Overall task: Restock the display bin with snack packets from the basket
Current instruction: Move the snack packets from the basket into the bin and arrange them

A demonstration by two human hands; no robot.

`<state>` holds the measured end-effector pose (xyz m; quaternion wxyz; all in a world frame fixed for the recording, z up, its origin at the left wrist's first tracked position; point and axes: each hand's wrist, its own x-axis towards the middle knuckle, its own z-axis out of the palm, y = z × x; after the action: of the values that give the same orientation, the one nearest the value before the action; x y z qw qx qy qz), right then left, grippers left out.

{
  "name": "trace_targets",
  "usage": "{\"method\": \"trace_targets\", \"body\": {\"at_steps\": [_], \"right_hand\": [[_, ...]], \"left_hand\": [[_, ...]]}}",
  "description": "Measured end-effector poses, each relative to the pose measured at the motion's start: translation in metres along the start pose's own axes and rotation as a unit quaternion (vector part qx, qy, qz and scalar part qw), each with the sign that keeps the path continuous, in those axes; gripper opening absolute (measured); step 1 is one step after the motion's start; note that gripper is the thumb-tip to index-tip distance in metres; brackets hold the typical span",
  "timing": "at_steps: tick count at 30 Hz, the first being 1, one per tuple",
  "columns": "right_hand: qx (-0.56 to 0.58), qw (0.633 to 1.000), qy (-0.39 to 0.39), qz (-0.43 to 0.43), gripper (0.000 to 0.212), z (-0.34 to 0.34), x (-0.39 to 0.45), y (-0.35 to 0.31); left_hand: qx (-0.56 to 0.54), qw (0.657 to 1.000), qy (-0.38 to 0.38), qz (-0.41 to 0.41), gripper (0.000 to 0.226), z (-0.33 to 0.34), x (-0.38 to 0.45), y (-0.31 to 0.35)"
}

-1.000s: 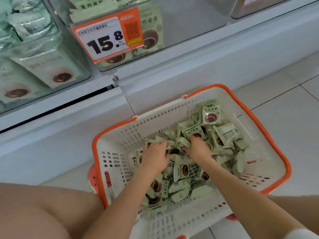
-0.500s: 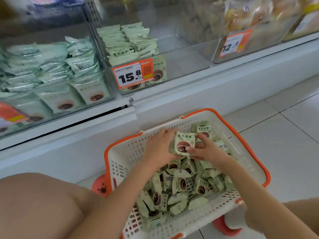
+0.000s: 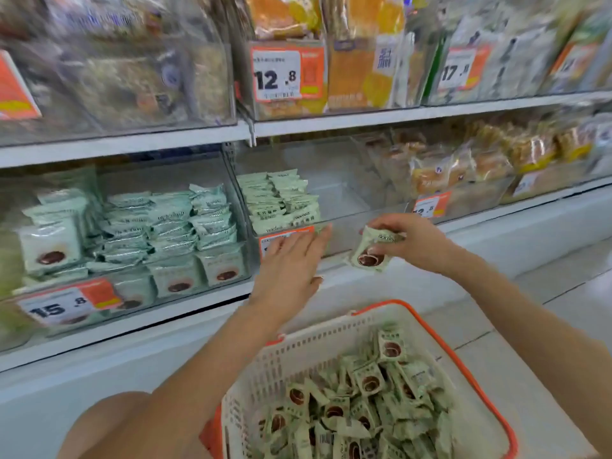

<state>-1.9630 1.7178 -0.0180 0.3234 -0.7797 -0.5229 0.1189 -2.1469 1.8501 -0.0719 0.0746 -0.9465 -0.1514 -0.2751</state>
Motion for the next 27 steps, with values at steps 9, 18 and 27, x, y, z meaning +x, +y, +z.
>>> {"method": "trace_targets", "body": {"at_steps": [9,18,27], "right_hand": [[-0.161,0.985,0.059,-0.021,0.04,-0.014,0.185,0.017],[-0.149,0.988,0.024,-0.043,0.035,0.056,0.323,0.065],[-0.106,0.99,0.06,-0.074,0.034,0.084,0.339,0.077]], "left_hand": [[0.081,0.995,0.052,-0.008,0.063,0.055,0.035,-0.07],[0.103,0.986,0.133,0.017,0.041,0.081,0.033,-0.073],[0.11,0.986,0.125,0.009,0.033,0.075,0.036,-0.071]]}}
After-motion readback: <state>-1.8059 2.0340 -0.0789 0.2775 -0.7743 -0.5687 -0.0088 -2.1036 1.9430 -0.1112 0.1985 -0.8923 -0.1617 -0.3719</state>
